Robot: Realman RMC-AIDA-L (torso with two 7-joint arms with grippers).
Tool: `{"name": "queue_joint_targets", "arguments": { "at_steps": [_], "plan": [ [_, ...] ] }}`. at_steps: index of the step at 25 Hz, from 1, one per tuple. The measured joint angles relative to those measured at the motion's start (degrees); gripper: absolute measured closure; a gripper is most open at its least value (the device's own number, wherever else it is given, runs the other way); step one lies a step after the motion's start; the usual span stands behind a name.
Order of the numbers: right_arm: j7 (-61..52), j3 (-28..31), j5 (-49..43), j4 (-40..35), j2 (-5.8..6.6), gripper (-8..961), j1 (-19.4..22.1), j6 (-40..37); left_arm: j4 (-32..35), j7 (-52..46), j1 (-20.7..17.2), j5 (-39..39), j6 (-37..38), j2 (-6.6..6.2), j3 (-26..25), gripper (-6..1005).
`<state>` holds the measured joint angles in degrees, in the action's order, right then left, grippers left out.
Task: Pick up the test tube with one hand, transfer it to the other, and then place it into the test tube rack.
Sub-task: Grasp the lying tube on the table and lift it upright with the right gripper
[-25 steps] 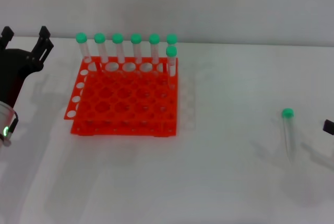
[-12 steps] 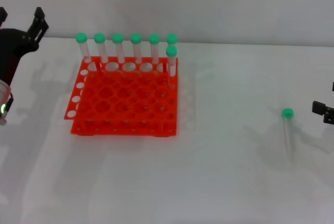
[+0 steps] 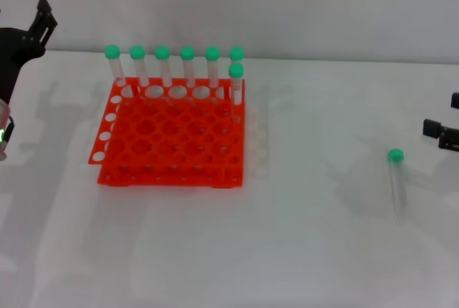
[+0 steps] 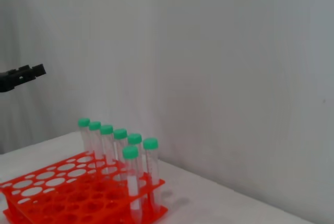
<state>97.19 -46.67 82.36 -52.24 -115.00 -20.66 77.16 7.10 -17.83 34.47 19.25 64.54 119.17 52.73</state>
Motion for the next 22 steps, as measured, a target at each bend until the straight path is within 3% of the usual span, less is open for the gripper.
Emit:
{"name": "queue_joint_targets", "arguments": {
  "at_steps": [9, 17, 22],
  "plan": [
    [-14.23, -1.05, -4.65, -11.91, 0.04, 97, 0.54, 1.25, 0.41, -2.86, -1.18, -4.75, 1.15, 0.09, 0.04, 137],
    [-36.99, -10.55, -18.46, -21.85, -0.04, 97, -0.05, -2.47, 0.68, -3.41, -2.57, -4.41, 1.34, 0.09, 0.36, 138],
    [-47.19, -14.5, -22.67, -23.02, -0.06, 97, -1.34, -5.07, 0.51, -3.43, -2.71, -3.92, 1.25, 0.12, 0.49, 138]
  ]
}}
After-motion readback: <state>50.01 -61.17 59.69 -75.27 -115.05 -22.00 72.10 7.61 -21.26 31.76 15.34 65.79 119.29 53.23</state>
